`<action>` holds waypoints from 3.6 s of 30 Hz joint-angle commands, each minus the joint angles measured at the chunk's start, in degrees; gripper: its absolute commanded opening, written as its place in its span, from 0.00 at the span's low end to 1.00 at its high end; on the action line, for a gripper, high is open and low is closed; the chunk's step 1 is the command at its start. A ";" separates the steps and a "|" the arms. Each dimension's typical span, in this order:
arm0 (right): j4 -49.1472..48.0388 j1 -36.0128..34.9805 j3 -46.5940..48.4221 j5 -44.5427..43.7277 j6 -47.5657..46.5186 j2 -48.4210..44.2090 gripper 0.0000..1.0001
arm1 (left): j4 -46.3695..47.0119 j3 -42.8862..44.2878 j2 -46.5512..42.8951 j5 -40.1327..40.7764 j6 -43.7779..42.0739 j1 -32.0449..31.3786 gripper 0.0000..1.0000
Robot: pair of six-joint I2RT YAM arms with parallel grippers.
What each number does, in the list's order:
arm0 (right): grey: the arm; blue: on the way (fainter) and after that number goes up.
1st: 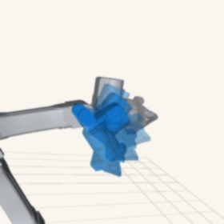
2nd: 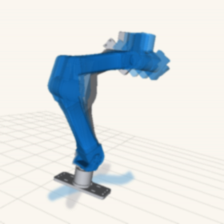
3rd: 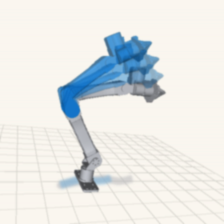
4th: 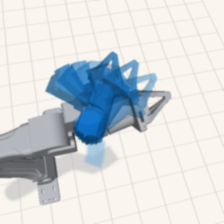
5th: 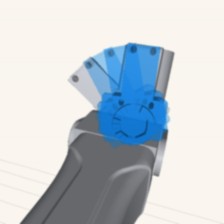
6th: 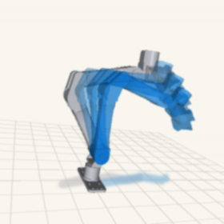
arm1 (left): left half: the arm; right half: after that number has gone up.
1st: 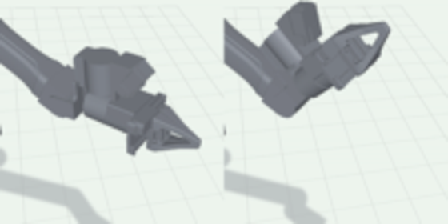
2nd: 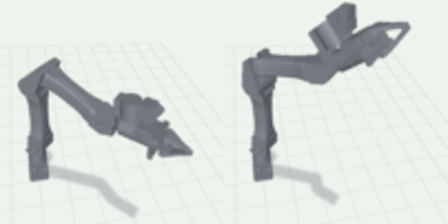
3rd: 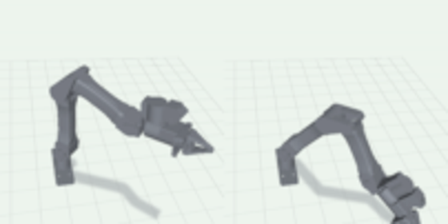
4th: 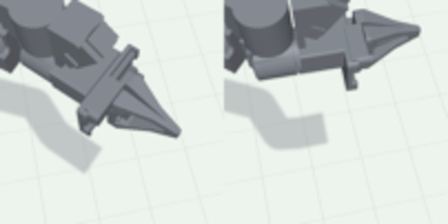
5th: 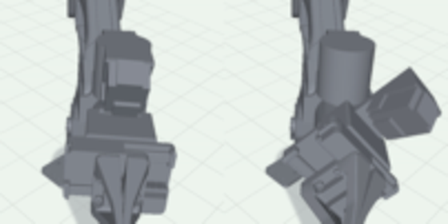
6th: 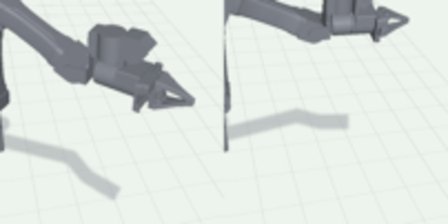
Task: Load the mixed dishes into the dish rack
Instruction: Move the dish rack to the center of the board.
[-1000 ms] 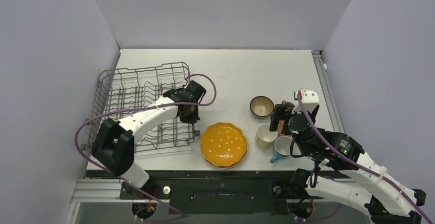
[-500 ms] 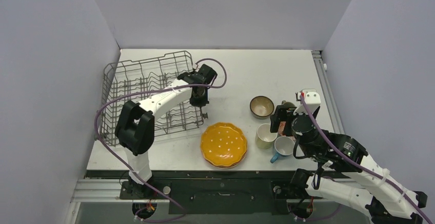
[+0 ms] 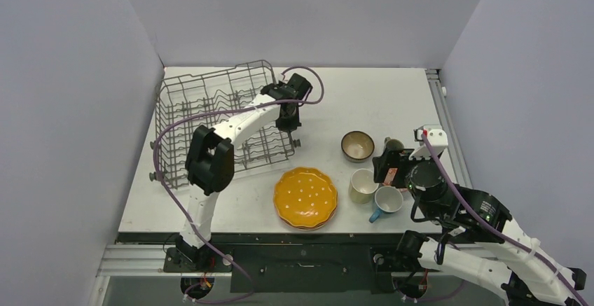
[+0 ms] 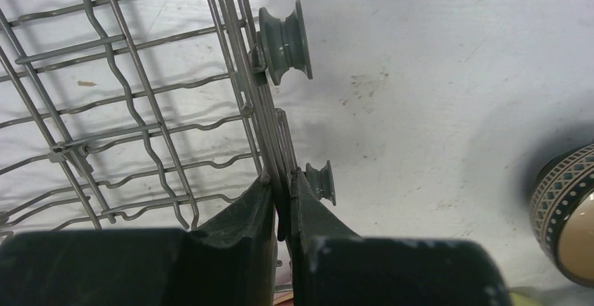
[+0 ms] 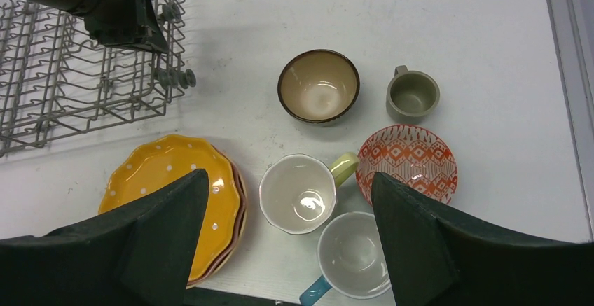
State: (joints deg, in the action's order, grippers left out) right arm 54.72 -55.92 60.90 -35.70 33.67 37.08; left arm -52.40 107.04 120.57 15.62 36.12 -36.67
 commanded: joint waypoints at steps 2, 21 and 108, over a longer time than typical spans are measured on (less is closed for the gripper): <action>-0.30 -0.20 0.07 -0.41 -0.54 -1.98 0.81 | 2.95 12.54 2.76 -2.68 -2.13 -3.29 0.00; 3.63 -0.24 1.66 -0.85 -0.97 -4.75 0.81 | 3.38 30.58 15.03 -7.45 0.92 -7.67 0.00; -8.84 14.52 9.96 20.34 -14.87 37.90 0.70 | 4.29 -47.87 -73.63 -5.36 -14.57 -5.71 0.97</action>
State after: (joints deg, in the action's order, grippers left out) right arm 49.82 -43.75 69.71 -16.64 21.21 71.94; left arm -52.45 60.93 49.82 13.56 23.22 -42.81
